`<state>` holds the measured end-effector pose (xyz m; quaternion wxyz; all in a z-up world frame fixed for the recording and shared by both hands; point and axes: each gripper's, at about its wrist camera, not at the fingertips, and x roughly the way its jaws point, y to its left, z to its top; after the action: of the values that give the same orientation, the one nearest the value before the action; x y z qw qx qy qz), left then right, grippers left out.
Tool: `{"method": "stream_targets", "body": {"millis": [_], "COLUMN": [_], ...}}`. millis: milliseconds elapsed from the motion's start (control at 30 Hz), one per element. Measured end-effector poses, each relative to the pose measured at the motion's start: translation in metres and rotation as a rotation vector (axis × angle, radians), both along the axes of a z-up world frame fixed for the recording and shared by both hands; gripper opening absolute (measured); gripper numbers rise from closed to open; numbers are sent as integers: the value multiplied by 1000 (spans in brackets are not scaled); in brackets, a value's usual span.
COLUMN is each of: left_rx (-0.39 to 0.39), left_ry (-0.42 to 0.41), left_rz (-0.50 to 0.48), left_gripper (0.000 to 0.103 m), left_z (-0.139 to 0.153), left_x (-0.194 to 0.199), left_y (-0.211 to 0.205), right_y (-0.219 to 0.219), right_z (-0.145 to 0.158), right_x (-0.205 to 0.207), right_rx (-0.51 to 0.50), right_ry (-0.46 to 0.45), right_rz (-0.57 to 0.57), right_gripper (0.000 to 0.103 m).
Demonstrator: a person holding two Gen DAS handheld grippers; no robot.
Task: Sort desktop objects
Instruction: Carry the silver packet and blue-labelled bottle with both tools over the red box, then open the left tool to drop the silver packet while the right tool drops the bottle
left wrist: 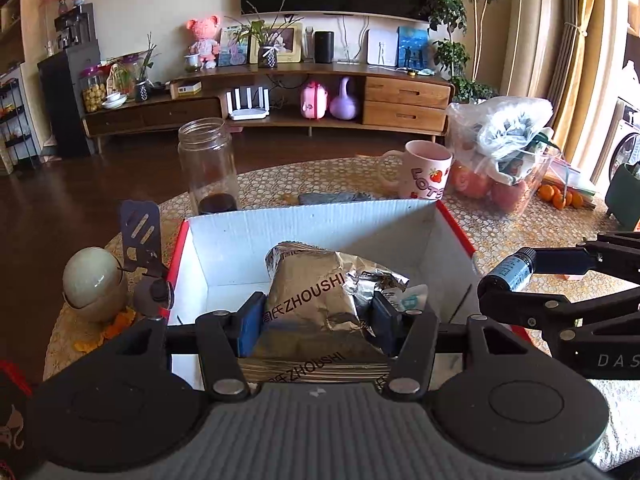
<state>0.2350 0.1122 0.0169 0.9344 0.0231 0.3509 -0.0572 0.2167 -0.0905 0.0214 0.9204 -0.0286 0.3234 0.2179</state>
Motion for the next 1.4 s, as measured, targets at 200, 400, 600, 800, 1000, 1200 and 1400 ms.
{"method": "stream_targets", "body": {"millis": [200, 400, 600, 800, 1000, 1200, 1400], "left_rx": [28, 44, 55, 79, 85, 116, 157], "left_ry": [43, 53, 90, 148, 203, 248, 253], "left_rz": [16, 1, -45, -78, -99, -128, -142], "left_gripper": [55, 55, 55, 55, 55, 55, 55], "left_z": [-20, -33, -42, -53, -63, -65, -66], "left_x": [23, 42, 63, 80, 87, 92, 91], "left_y": [16, 19, 15, 6, 1, -4, -12], "right_y": [35, 54, 61, 61, 61, 59, 54], "right_z": [-15, -30, -41, -52, -59, -61, -57], "right_x": [15, 27, 34, 40, 42, 41, 35], "right_rx": [-78, -107, -143, -167, -178, -177, -160], "right_ry": [12, 31, 51, 91, 104, 109, 93], "right_rz": [67, 89, 94, 98, 103, 103, 89], "right_gripper": [61, 61, 61, 61, 61, 63, 76]}}
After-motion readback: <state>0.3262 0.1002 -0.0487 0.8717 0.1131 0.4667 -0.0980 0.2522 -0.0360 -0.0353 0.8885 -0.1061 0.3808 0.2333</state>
